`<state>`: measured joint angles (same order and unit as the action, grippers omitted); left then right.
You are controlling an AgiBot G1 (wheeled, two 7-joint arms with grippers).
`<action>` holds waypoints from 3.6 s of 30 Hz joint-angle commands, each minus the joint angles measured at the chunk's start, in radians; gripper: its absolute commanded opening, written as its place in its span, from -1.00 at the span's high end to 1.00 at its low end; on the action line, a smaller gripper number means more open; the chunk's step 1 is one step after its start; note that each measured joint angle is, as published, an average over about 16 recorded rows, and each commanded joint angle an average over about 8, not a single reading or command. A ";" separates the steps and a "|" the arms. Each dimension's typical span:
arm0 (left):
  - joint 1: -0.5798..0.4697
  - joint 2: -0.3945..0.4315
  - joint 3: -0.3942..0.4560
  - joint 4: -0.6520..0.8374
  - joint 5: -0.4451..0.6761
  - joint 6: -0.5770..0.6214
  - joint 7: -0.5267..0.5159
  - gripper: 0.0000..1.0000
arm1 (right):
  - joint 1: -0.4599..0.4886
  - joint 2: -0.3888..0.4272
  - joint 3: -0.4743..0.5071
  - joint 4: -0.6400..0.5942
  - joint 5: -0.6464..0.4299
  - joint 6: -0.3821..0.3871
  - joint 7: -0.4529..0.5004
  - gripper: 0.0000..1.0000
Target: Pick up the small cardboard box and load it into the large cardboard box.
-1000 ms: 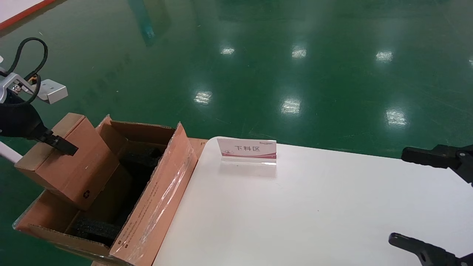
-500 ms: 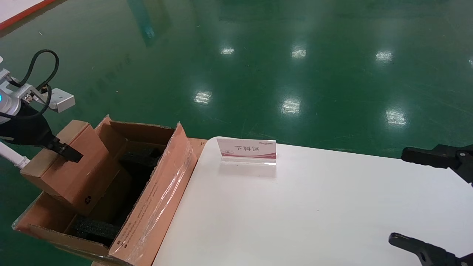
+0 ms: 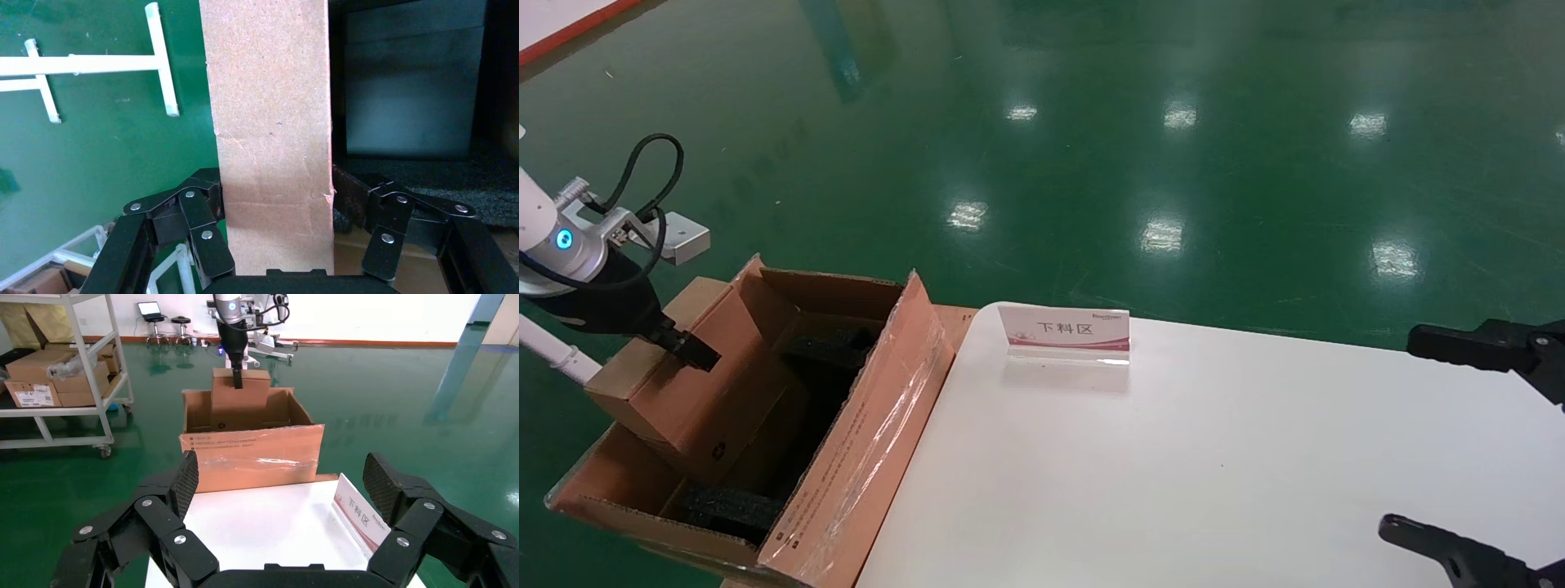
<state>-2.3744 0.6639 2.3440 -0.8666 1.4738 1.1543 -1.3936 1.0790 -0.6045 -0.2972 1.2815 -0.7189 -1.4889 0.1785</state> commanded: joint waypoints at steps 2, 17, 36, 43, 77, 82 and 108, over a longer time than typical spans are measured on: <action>0.007 0.002 0.007 -0.019 0.013 -0.006 -0.023 1.00 | 0.000 0.000 0.000 0.000 0.000 0.000 0.000 -1.00; 0.015 0.006 0.021 -0.051 0.050 -0.029 -0.090 1.00 | 0.000 0.000 -0.001 0.000 0.001 0.000 0.000 -1.00; 0.027 0.020 0.015 -0.034 0.068 -0.082 -0.110 1.00 | 0.000 0.001 -0.002 0.000 0.001 0.001 -0.001 -1.00; 0.060 0.019 0.026 -0.042 0.076 -0.093 -0.121 1.00 | 0.001 0.001 -0.002 0.000 0.002 0.001 -0.001 -1.00; 0.074 0.026 0.034 -0.039 0.086 -0.089 -0.120 -1.00 | 0.000 0.001 -0.003 0.000 0.002 0.002 -0.001 -1.00; 0.074 0.026 0.033 -0.039 0.085 -0.090 -0.120 -1.00 | 0.000 0.001 -0.003 0.000 0.002 0.002 -0.001 -1.00; -0.238 -0.214 -0.163 -0.470 -0.122 -0.196 0.143 -1.00 | 0.001 0.001 -0.004 -0.001 0.003 0.002 -0.002 -1.00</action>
<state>-2.6048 0.4601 2.1887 -1.3223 1.3675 0.9580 -1.2584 1.0801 -0.6030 -0.3008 1.2803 -0.7163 -1.4873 0.1762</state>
